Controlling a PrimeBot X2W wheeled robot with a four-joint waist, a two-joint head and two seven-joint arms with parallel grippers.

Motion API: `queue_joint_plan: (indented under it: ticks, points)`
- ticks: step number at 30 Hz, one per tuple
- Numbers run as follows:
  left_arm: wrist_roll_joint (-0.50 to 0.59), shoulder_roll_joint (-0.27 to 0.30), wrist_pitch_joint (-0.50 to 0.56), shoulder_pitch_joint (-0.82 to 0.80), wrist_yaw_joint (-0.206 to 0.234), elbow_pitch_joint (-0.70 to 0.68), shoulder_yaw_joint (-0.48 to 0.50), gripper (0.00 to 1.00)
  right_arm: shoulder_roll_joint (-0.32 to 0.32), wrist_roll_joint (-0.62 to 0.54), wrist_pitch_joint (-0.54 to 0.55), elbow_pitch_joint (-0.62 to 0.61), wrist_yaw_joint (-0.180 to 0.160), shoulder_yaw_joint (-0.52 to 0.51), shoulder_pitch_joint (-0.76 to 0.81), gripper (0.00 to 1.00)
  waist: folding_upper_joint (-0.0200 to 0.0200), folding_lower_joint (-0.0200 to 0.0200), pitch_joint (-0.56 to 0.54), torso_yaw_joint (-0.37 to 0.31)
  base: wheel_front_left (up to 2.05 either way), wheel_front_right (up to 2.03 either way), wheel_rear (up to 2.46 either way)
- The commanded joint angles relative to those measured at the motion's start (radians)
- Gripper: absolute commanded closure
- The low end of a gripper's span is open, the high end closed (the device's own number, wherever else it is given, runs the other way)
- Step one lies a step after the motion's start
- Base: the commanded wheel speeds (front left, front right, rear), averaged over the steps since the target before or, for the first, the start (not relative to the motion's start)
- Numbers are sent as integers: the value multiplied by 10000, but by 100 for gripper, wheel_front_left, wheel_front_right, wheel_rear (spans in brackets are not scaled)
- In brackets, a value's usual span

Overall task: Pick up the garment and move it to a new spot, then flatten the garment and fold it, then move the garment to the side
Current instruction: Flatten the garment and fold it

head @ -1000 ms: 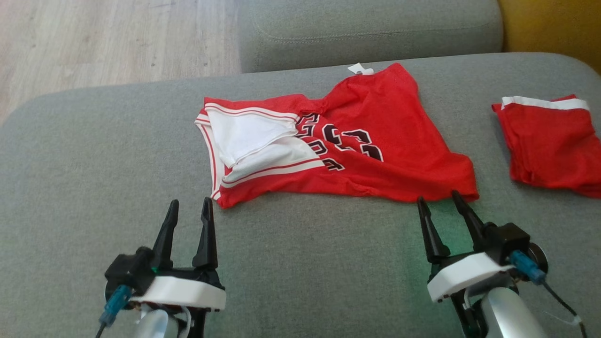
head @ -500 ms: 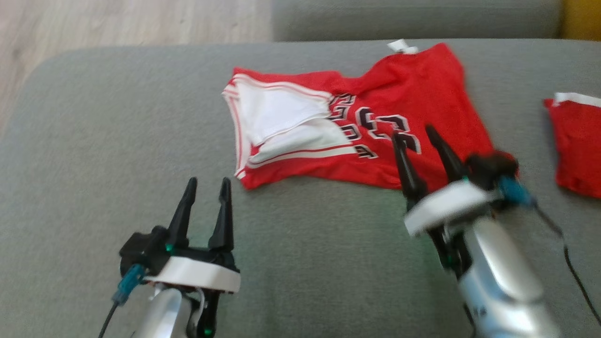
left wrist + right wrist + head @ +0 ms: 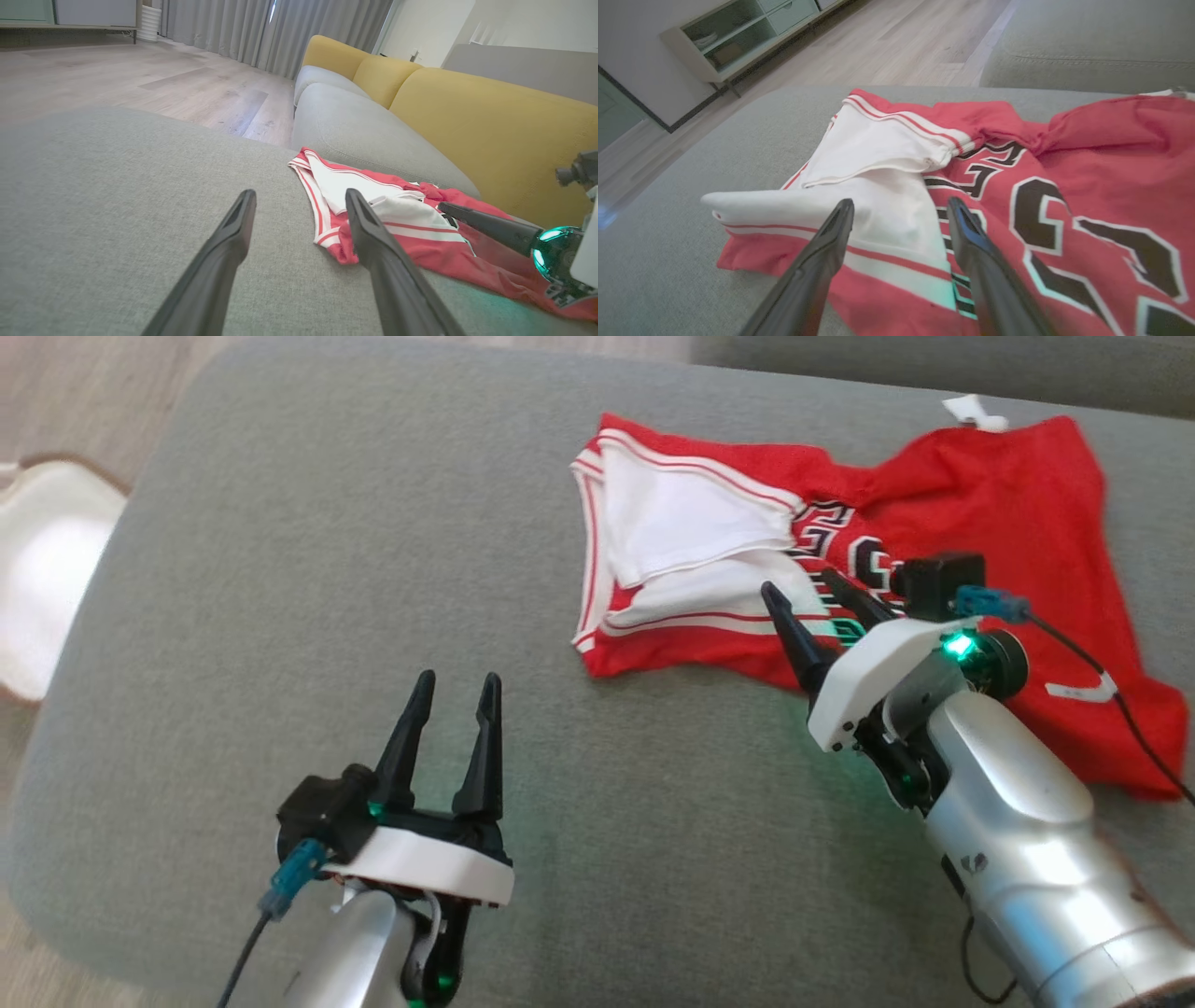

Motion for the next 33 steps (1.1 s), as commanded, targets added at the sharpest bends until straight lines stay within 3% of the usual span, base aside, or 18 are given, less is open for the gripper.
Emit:
queue_joint_plan:
  ticks: [1,12,13,14,15,26,33]
  points:
    - [-92,41,-95,-409,31,-272,214,0,16,109,13,-198,-7,186,-313,0,0,-1,93,149,0,0,0]
    - [-226,41,-95,-455,207,-253,-67,0,-318,1298,-390,632,-7,2128,-977,0,0,-1,178,409,0,0,0]
    - [-233,41,-95,-469,213,-252,-78,0,-339,1346,-459,702,-7,2260,-1035,39,0,-1,180,411,0,0,0]
    - [-240,41,-95,-480,218,-248,-88,0,-347,1404,-550,763,-7,2377,-1090,88,0,-1,177,410,0,0,0]
    - [-245,41,-95,-489,222,-241,-96,0,-352,1461,-654,816,-7,2491,-1142,100,0,-1,173,407,0,0,0]
    - [-46,41,-95,-257,209,-55,333,0,-22,2177,-1851,601,-7,4130,-1073,100,0,-1,-435,65,0,0,0]
    - [259,41,-95,117,91,57,998,0,343,1994,-2076,106,-7,5807,-376,100,0,-1,-1033,-230,0,0,0]
